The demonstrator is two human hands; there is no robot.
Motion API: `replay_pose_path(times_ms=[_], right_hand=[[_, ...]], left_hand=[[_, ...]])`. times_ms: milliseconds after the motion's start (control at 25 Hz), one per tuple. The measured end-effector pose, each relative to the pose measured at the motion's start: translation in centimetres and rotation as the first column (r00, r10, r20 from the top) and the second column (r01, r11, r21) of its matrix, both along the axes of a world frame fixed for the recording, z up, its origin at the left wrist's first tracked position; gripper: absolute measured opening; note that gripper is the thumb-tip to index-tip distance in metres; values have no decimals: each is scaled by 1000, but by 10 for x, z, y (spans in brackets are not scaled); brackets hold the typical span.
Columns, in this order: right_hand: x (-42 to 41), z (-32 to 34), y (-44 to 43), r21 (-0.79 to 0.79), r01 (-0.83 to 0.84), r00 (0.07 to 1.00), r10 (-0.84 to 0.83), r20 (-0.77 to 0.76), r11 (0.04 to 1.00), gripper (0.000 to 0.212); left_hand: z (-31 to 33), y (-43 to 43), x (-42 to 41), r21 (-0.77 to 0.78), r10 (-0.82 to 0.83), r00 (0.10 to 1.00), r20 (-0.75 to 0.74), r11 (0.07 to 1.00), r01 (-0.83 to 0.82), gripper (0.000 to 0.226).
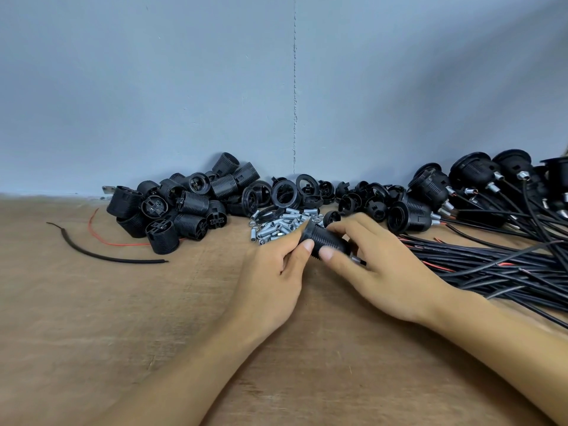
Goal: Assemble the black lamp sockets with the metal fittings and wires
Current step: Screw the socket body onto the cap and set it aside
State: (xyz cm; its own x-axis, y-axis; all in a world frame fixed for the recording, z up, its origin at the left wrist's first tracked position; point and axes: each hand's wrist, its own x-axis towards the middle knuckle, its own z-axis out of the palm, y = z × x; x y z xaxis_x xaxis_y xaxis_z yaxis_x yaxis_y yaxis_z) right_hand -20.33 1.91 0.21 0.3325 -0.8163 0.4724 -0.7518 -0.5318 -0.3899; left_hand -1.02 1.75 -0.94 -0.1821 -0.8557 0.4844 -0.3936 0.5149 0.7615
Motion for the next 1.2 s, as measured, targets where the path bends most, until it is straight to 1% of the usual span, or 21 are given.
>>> replay_pose_path(times_ms=[80, 120, 200, 280, 320, 400, 480, 560, 640, 760, 800, 920, 960, 1080, 1120, 1200], right_hand=[[1, -1, 0, 11, 9, 999, -9, -32, 1000, 59], [1, -1, 1, 23, 20, 1000, -19, -21, 1000, 64], [1, -1, 1, 34, 23, 999, -24, 31, 999, 58], [3, -1, 2, 26, 13, 999, -13, 37, 1000, 51], [4, -1, 3, 18, 15, 1000, -15, 15, 1000, 51], [6, -1, 3, -1, 29, 998, -29, -50, 1000, 61], [6, 0, 4, -2, 47, 998, -47, -49, 999, 67], [6, 1, 5, 0, 41, 999, -41, -5, 999, 58], [8, 3, 7, -28, 44, 998, -45, -51, 999, 52], [9, 3, 9, -107, 78, 975, -98, -198, 991, 67], [8, 3, 9, -110, 90, 972, -112, -207, 990, 68], [7, 2, 8, -68, 95, 984, -104, -145, 993, 57], [8, 1, 9, -52, 86, 986, -92, -137, 995, 58], [9, 1, 9, -17, 85, 984, -87, -153, 996, 72], [9, 1, 9, -10, 85, 987, -86, -138, 996, 73], [8, 1, 8, -2, 73, 995, -73, -66, 997, 63]], left_hand=[[-1, 0, 0, -11, 6, 1000, 13, 1000, -6, 22], [-1, -1, 0, -9, 8, 1000, 13, 1000, -8, 22], [-3, -2, 1, -5, 26, 1000, -12, 1000, -26, 22], [-2, -2, 0, 1, 33, 999, -15, 999, -33, 23], [-1, -1, 0, -1, 24, 1000, -7, 1000, -24, 24], [0, -1, -1, 5, 7, 1000, -2, 1000, -7, 26], [0, 0, -1, 9, 14, 1000, -9, 1000, -14, 25], [0, -1, -1, 5, 43, 999, -17, 999, -43, 26], [0, -2, 0, 18, 57, 998, -23, 998, -57, 30], [2, -2, -1, 59, 55, 998, -31, 997, -53, 36], [2, -2, -1, 64, 61, 998, -31, 996, -59, 40], [4, -1, -2, 55, 68, 997, -35, 996, -66, 46], [4, -1, -2, 49, 66, 997, -38, 997, -64, 45], [3, 0, -2, 36, 53, 998, -32, 998, -52, 38], [3, -1, -2, 34, 56, 998, -33, 998, -55, 40], [3, -1, -2, 30, 63, 997, -45, 998, -62, 44]])
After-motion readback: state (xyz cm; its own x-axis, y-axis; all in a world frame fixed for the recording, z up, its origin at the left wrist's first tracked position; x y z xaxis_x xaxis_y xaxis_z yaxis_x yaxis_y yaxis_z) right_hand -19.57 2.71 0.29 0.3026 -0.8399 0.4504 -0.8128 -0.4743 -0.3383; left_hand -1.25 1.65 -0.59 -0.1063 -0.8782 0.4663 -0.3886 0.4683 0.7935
